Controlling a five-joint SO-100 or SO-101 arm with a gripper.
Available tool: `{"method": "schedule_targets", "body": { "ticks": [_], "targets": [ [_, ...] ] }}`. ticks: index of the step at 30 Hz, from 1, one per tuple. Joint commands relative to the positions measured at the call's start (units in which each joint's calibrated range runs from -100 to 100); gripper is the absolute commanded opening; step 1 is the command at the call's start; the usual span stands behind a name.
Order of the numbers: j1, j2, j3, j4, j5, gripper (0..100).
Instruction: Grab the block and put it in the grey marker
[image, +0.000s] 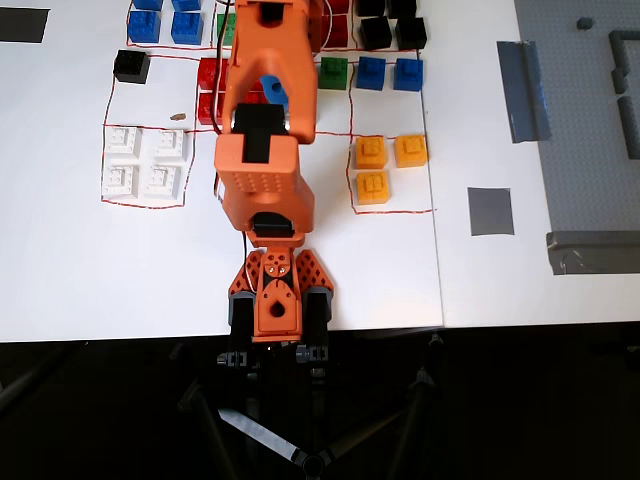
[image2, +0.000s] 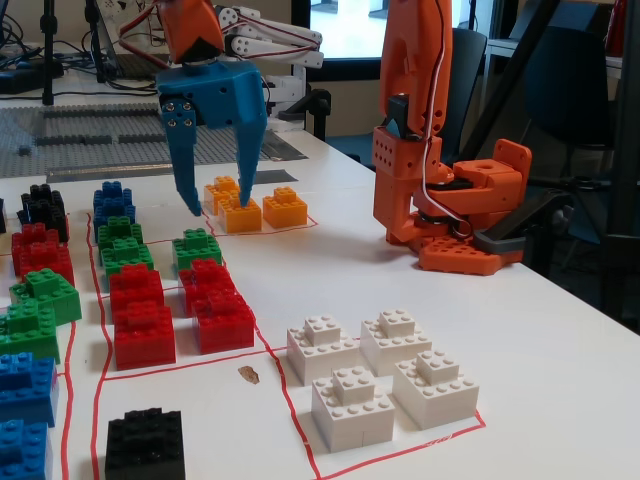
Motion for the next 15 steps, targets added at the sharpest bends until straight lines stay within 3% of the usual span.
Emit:
{"method": "schedule_targets", "body": {
  "ticks": [1, 11, 15],
  "targets": [
    [-0.17, -9.18, -0.83, -0.87, 1.37, 22],
    [-0.08, -7.79, -0.37, -2.58, 1.32, 35],
    [-0.08, -7.1, -0.19, -2.91, 1.42, 36]
  ]
}}
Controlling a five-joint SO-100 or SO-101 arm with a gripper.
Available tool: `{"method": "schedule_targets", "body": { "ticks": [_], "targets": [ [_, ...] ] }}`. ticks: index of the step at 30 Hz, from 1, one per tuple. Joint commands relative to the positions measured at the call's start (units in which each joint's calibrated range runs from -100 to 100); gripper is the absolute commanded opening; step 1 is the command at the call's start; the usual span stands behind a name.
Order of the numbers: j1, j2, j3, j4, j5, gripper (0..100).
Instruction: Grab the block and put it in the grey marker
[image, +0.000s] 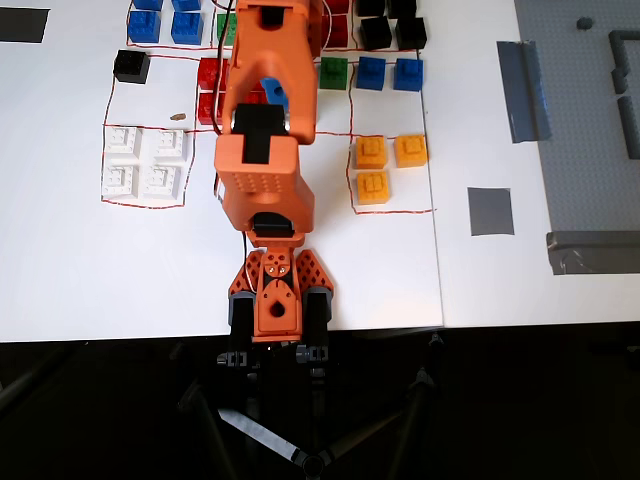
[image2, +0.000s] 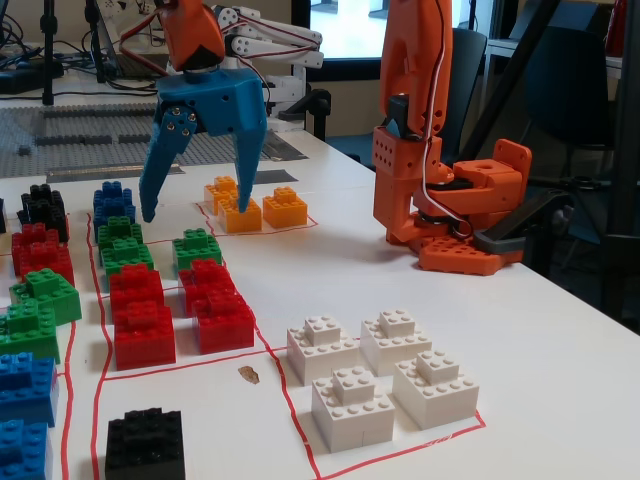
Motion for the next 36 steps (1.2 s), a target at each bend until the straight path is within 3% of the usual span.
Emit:
{"method": "schedule_targets", "body": {
  "ticks": [1, 36],
  "targets": [
    [-0.08, -6.93, -1.99, -0.75, 0.59, 35],
    [3.08, 1.53, 1.55, -6.71, 1.42, 31]
  ]
}}
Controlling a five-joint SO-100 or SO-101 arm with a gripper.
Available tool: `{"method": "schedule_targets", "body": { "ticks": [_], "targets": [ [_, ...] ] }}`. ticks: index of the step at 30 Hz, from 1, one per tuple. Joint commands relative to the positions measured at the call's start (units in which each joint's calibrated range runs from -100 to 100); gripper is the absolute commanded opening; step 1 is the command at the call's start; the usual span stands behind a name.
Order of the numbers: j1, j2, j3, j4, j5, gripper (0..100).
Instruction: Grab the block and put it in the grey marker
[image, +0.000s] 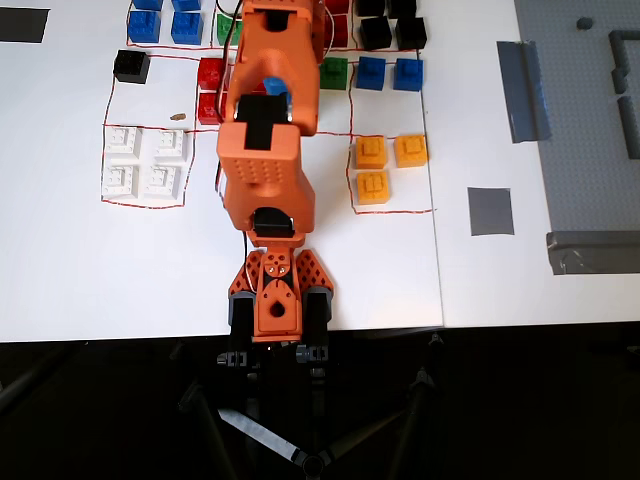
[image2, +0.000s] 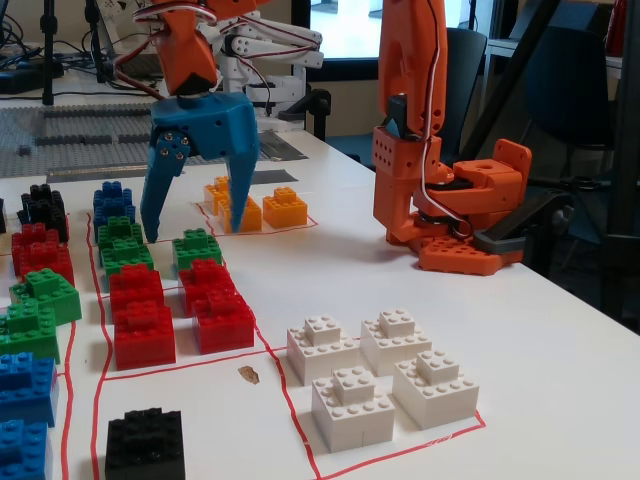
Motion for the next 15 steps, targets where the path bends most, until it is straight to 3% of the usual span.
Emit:
{"method": "schedule_targets", "body": {
  "ticks": [1, 15],
  "targets": [
    [2.09, -2.21, -0.42, -1.26, 0.93, 30],
    [3.09, 0.64, -0.51, -3.3, 1.17, 30]
  ]
}}
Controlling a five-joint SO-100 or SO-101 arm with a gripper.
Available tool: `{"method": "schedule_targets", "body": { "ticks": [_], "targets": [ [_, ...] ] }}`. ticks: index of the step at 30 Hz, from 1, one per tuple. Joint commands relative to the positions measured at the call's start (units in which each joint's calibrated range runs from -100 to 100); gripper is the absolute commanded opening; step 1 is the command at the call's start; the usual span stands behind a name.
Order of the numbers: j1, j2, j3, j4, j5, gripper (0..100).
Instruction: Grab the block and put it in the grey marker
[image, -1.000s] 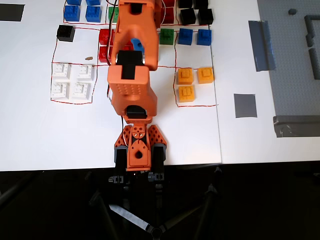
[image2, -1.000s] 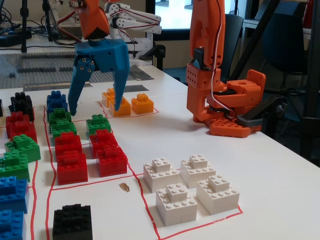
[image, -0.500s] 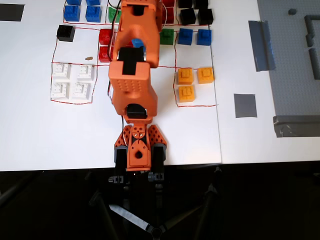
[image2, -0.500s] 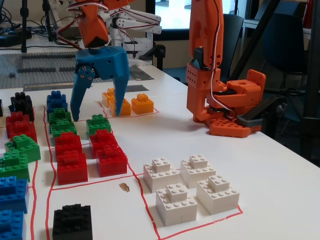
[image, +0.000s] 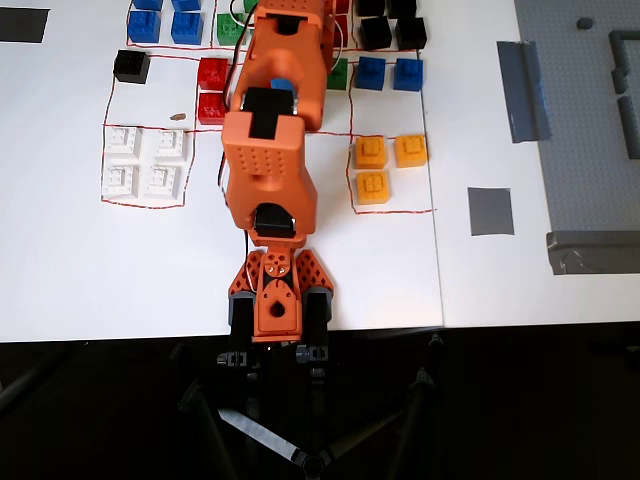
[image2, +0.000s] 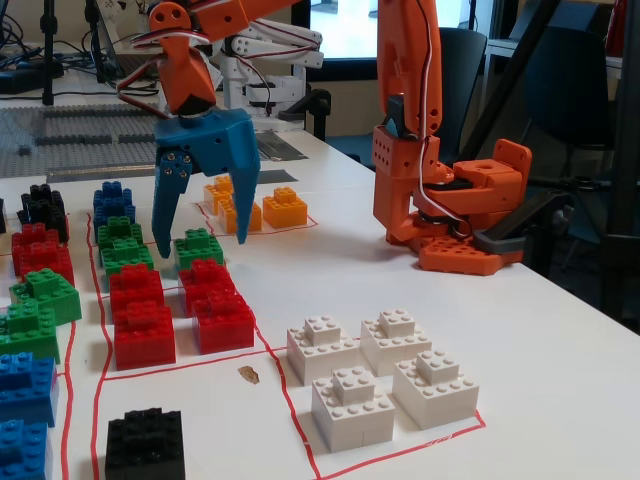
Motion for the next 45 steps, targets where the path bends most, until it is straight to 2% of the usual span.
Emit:
{"method": "schedule_targets", "body": {
  "ticks": [1, 12, 23, 28, 31, 32, 38, 45],
  "targets": [
    [1.06, -2.58, -2.67, -1.14, 0.63, 30],
    [0.89, -2.15, -1.04, -3.1, 0.59, 30],
    [0.89, -1.72, -0.13, -4.08, 0.2, 25],
    [0.64, -2.15, -0.49, -4.41, 0.05, 15],
    [0.48, -2.07, -1.04, -4.41, -0.29, 0],
    [0.31, -1.89, -1.13, -4.16, -0.44, 0],
    [-0.27, -2.5, -5.3, 1.06, -1.22, 0],
    [-1.69, -7.42, -18.47, 11.01, -0.73, 0]
  ]
}}
